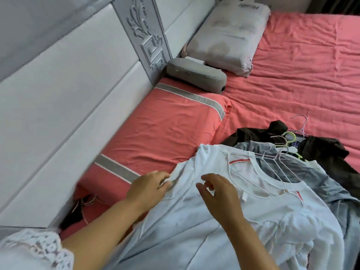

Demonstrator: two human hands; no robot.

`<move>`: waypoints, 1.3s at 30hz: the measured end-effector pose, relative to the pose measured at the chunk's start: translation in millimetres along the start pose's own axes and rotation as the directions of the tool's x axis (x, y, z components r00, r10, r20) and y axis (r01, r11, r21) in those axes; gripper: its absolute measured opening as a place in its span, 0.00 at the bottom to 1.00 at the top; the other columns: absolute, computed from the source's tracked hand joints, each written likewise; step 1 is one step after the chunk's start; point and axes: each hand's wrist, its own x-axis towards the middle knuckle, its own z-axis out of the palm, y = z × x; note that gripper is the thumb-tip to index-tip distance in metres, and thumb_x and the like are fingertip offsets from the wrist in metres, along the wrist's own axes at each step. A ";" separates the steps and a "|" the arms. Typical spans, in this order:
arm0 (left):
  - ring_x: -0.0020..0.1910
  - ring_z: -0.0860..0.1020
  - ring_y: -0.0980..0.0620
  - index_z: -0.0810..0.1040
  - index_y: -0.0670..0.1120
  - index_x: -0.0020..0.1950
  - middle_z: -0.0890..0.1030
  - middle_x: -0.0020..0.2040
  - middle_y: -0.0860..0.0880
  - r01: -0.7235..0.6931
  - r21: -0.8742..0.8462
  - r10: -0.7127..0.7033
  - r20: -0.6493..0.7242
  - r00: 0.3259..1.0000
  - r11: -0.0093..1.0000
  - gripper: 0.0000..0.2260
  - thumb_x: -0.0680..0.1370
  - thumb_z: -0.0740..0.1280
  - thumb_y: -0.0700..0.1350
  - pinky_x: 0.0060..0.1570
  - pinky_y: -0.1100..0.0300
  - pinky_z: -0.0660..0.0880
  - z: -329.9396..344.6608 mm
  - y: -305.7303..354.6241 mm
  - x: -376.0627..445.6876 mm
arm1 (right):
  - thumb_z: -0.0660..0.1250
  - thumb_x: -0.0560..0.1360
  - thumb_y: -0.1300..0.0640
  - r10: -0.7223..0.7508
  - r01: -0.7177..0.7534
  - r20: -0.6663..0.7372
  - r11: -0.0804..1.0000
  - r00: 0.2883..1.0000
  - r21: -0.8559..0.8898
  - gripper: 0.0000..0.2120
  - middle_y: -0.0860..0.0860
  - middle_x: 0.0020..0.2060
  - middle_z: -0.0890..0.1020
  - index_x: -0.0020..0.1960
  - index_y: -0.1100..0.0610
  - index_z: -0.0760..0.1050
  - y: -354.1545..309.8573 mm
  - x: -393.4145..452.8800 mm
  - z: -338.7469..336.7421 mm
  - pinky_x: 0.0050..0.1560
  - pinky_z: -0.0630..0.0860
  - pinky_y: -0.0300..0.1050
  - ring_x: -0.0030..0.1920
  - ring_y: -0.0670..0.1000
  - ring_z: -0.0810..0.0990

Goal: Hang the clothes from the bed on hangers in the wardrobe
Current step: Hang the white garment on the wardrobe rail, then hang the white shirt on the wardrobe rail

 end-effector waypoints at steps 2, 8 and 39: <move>0.52 0.77 0.55 0.77 0.53 0.60 0.79 0.53 0.55 0.037 -0.015 -0.038 -0.056 0.998 0.999 0.12 0.78 0.63 0.52 0.50 0.59 0.73 -20.2 -22.2 -29.3 | 0.68 0.72 0.51 -0.073 0.075 0.068 0.997 0.995 -0.016 0.10 0.46 0.37 0.80 0.49 0.55 0.79 -35.5 -2.8 12.7 0.41 0.72 0.39 0.39 0.47 0.76; 0.50 0.77 0.56 0.77 0.54 0.60 0.79 0.50 0.55 0.230 -0.054 -0.236 -0.208 0.949 0.972 0.13 0.78 0.62 0.55 0.49 0.61 0.72 -74.1 -113.9 -152.3 | 0.63 0.68 0.52 -0.287 0.296 0.225 0.955 0.931 -0.006 0.11 0.47 0.34 0.80 0.45 0.55 0.81 -160.1 -39.1 69.3 0.38 0.74 0.43 0.35 0.46 0.77; 0.53 0.74 0.60 0.72 0.54 0.67 0.76 0.59 0.56 0.812 -0.574 -0.834 -0.495 -0.243 0.105 0.17 0.81 0.56 0.56 0.46 0.73 0.68 -88.0 -323.6 -857.8 | 0.66 0.70 0.53 -0.837 0.588 0.352 0.045 -0.419 0.807 0.08 0.47 0.38 0.81 0.46 0.54 0.79 -646.5 -554.0 348.0 0.33 0.75 0.35 0.38 0.48 0.78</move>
